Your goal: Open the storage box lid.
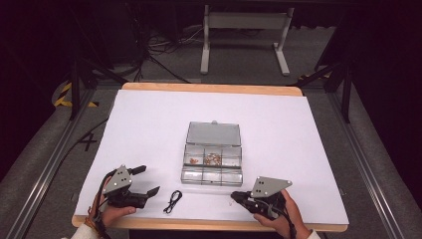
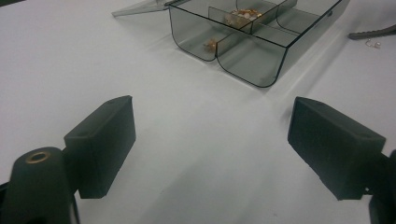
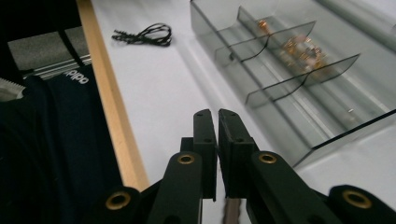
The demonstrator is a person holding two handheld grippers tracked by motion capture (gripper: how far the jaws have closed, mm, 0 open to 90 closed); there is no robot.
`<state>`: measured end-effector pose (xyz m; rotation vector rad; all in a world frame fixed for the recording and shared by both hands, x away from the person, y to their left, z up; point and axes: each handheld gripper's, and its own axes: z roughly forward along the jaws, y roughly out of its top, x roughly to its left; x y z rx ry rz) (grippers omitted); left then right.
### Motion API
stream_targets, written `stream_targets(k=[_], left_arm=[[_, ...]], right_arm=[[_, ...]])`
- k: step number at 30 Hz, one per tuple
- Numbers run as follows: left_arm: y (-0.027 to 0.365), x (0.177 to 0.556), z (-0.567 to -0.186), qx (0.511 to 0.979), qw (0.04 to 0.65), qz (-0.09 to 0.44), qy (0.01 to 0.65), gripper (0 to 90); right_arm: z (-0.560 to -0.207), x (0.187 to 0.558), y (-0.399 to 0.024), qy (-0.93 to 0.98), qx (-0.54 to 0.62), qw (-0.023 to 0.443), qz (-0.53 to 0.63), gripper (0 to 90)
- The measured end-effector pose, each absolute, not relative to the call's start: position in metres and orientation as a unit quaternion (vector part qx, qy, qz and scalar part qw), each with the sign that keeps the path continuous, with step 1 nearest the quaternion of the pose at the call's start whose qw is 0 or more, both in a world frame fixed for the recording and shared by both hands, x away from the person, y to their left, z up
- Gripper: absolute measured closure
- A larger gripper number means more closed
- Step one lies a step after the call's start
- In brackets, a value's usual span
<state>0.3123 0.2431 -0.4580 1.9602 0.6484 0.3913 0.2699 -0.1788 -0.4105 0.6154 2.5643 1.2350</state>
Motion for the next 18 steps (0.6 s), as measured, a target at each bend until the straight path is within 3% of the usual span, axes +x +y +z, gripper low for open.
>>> stream_targets(k=[8,18], left_arm=[[0.244,0.312,-0.458,0.808,0.501,0.158,0.267,15.9],[0.243,0.312,-0.458,0.810,0.498,0.159,0.266,15.9]], right_arm=[[-0.431,0.267,-0.170,0.885,0.221,0.095,0.398,88.5],[-0.438,0.273,-0.164,0.890,0.227,0.097,0.384,84.7]])
